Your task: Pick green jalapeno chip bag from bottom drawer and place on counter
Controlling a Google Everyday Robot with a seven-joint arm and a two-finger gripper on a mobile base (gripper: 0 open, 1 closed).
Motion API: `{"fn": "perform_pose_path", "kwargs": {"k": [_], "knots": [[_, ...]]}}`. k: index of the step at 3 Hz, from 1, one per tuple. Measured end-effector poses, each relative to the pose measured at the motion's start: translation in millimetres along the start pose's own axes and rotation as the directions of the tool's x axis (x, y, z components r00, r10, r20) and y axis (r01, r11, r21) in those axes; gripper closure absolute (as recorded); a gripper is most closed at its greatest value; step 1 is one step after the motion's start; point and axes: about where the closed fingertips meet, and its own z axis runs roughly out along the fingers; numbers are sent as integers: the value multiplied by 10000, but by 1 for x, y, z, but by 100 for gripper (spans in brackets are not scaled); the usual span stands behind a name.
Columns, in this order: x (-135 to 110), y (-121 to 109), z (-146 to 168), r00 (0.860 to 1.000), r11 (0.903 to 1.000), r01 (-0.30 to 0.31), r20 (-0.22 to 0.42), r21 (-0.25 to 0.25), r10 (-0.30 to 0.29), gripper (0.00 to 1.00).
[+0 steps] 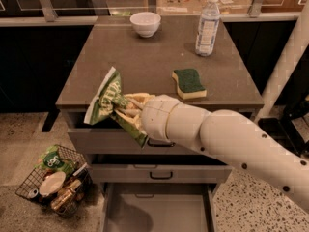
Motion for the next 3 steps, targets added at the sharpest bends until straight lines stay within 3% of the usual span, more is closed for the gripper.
{"fn": "perform_pose_path", "kwargs": {"k": [2,3], "knots": [[-86,-85,28,9996,9991,157,-251,400,-147,100],[-89,-141,42,9982,9982,-331,-484,508,355,100]]}}
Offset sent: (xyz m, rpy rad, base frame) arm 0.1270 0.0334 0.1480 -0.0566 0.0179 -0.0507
